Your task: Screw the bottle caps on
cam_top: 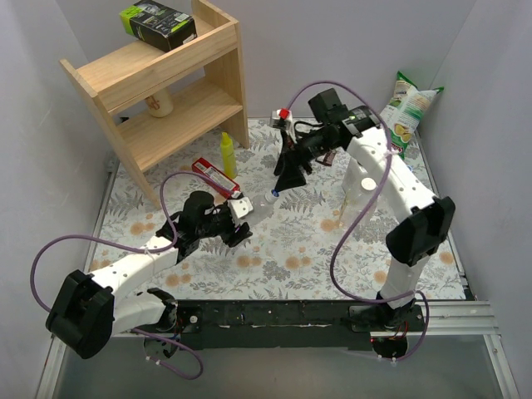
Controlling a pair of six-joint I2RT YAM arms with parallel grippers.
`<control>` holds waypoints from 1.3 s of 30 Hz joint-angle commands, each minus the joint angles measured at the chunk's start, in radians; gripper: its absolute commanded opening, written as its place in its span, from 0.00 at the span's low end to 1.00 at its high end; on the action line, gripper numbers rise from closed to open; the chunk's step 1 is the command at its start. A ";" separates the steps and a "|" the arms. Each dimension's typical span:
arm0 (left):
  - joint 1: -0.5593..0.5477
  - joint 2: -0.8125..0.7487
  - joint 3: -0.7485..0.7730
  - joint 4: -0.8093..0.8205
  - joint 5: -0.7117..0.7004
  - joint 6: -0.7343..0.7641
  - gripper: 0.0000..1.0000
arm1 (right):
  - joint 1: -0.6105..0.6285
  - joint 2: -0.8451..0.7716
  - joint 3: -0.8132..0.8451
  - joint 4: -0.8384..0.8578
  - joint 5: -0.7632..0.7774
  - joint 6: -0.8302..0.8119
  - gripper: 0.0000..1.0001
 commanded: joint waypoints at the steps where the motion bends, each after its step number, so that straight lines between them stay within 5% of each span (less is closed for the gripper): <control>1: 0.016 -0.020 0.060 -0.172 0.302 0.086 0.00 | -0.005 -0.216 -0.041 -0.146 0.079 -0.519 0.72; 5: 0.016 0.000 0.113 -0.268 0.378 0.201 0.00 | 0.045 -0.402 -0.302 -0.040 0.203 -0.812 0.70; 9: 0.016 0.006 0.148 -0.301 0.379 0.264 0.00 | 0.119 -0.539 -0.484 0.121 0.289 -0.858 0.71; 27: 0.000 0.056 0.215 -0.332 0.369 0.294 0.00 | 0.212 -0.493 -0.432 0.063 0.242 -0.999 0.61; 35: 0.000 0.065 0.223 -0.331 0.366 0.302 0.00 | 0.240 -0.444 -0.393 0.007 0.246 -0.993 0.31; 39: -0.003 0.031 0.183 -0.167 0.242 0.142 0.00 | 0.229 -0.347 -0.275 0.024 0.243 -0.654 0.10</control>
